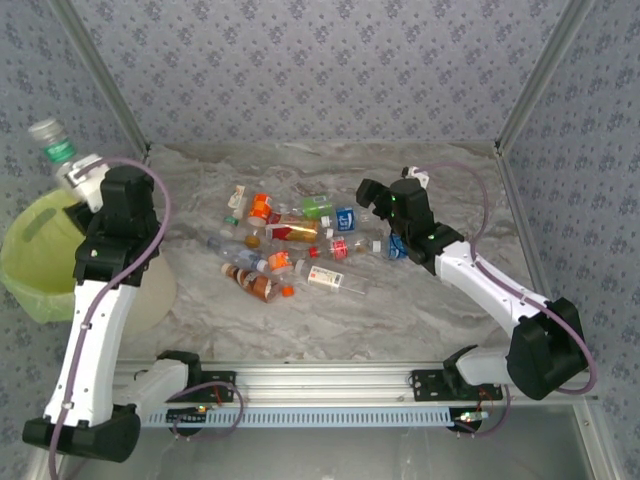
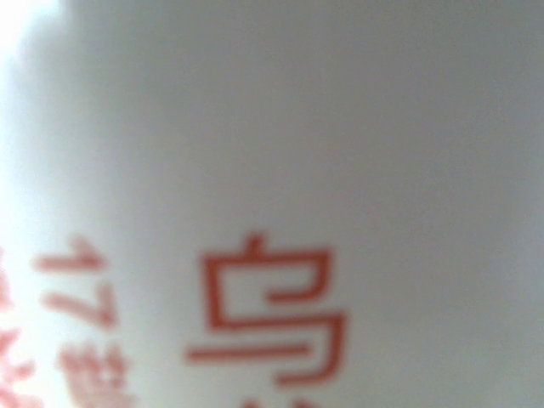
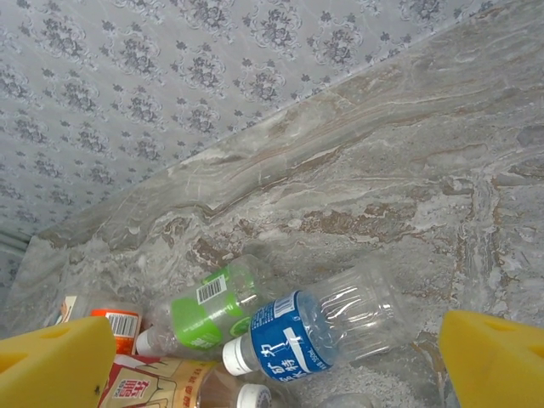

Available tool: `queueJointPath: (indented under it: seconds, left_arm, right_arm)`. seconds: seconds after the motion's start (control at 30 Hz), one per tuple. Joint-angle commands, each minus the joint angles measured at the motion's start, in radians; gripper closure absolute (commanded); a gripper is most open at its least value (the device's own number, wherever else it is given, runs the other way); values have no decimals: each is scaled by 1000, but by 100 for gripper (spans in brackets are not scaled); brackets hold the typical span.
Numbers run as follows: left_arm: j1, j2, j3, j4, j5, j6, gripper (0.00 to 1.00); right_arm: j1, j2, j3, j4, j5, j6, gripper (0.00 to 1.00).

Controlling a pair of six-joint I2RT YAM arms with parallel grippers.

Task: Put the plastic bottles in the bin

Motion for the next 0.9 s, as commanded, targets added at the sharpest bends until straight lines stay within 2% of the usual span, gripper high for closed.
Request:
queueJointPath:
  seconds: [0.0, 0.17, 0.37, 0.47, 0.57, 0.6, 0.67, 0.73, 0.83, 0.87]
  left_arm:
    - [96, -7, -19, -100, -94, -242, 97]
    - [178, -6, -71, -153, -16, -406, 100]
    - [256, -36, -160, -208, -6, -575, 100]
    - [302, -37, -198, -261, 40, -689, 97]
    - [354, -22, -230, -264, 126, -725, 94]
    - [371, -15, -237, -272, 150, -746, 89]
    - [389, 3, -240, -285, 169, -780, 67]
    - [388, 27, -230, -289, 173, -779, 52]
    - [390, 45, -214, -267, 195, -738, 36]
    - [389, 46, -210, -263, 200, -731, 33]
  right_arm:
    - [-4, -26, 28, -14, -13, -34, 0]
    - [-5, -28, 22, -14, -8, -33, 0]
    - [-5, -27, 21, -18, -22, -59, 0]
    - [-5, -22, 31, -21, -29, -61, 0]
    - [-3, -19, 35, -10, -27, -98, 0]
    - [-5, -19, 36, -4, -42, -106, 0]
    - [-6, -14, 43, -4, -70, -111, 0]
    - [-6, -9, 48, -9, -92, -112, 0]
    - [-6, -5, 54, -21, -93, -104, 0]
    - [-7, -5, 54, -22, -91, -103, 0]
